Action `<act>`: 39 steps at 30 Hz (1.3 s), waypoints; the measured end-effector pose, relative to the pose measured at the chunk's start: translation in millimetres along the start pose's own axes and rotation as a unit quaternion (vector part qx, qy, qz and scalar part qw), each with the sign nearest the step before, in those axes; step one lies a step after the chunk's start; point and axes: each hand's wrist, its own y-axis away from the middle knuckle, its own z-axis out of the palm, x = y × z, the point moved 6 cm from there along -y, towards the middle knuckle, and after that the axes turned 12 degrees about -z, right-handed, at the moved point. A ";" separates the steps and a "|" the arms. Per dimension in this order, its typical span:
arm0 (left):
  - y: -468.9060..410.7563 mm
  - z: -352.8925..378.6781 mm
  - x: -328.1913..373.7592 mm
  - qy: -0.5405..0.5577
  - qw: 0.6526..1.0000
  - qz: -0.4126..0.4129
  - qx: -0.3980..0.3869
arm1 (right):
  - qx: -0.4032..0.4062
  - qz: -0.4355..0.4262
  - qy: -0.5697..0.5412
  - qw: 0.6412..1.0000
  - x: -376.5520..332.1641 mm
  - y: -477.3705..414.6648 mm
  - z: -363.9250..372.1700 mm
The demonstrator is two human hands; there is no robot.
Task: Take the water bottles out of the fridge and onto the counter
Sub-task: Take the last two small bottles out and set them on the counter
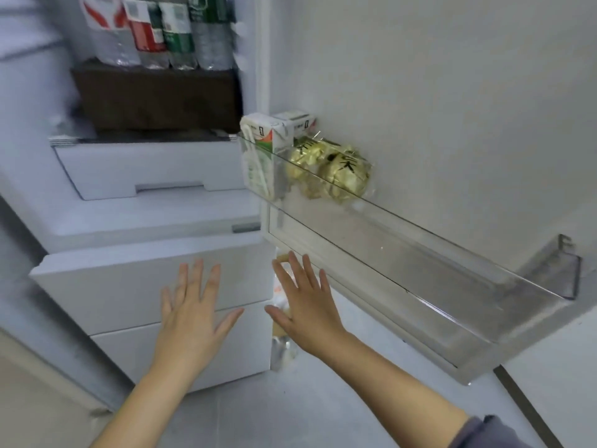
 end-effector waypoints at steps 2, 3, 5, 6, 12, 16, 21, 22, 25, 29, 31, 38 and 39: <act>-13.0 -5.0 -11.1 -0.002 1.000 -0.005 0.011 | 0.007 -0.012 -0.008 1.000 -5.3 -20.1 1.0; -20.8 -7.7 -16.3 -0.003 1.000 -0.006 0.017 | 0.011 -0.017 -0.010 1.000 -8.1 -30.4 0.5; -39.8 -15.6 -28.7 0.004 1.000 -0.009 0.028 | 0.021 -0.025 -0.006 0.999 -14.2 -52.9 -2.1; -50.7 -20.2 -35.5 0.006 0.999 -0.008 0.033 | 0.028 -0.027 -0.002 0.999 -17.4 -65.1 -4.1; -131.2 -42.9 -76.5 0.008 0.998 0.015 0.063 | 0.051 -0.013 0.009 0.999 -35.9 -148.4 -11.2; -196.7 -66.3 -103.8 0.004 0.996 0.030 0.084 | 0.075 -0.005 0.002 0.997 -53.8 -215.0 -21.6; -268.5 -109.0 -111.7 0.030 0.987 0.064 0.142 | 0.122 0.011 0.029 0.992 -62.7 -303.8 -57.5; -285.1 -118.7 -110.5 0.032 0.985 0.070 0.156 | 0.140 0.015 0.028 0.990 -63.3 -322.9 -69.2; -334.1 -145.5 -102.4 0.021 0.977 0.078 0.198 | 0.187 0.040 0.039 0.981 -58.5 -375.8 -104.3; -394.0 -171.3 -91.1 0.004 0.974 0.069 0.217 | 0.208 0.087 0.031 0.974 -45.6 -432.4 -136.8; -416.9 -174.9 -88.4 -0.018 0.976 0.058 0.211 | 0.199 0.113 0.038 0.973 -36.6 -451.6 -145.3; -431.0 -176.0 -88.5 -0.095 0.958 0.058 0.264 | 0.172 0.130 0.109 0.970 -21.4 -471.8 -145.1; -432.1 -181.5 -85.9 -0.085 0.958 0.055 0.268 | 0.169 0.130 0.112 0.971 -19.9 -472.3 -144.5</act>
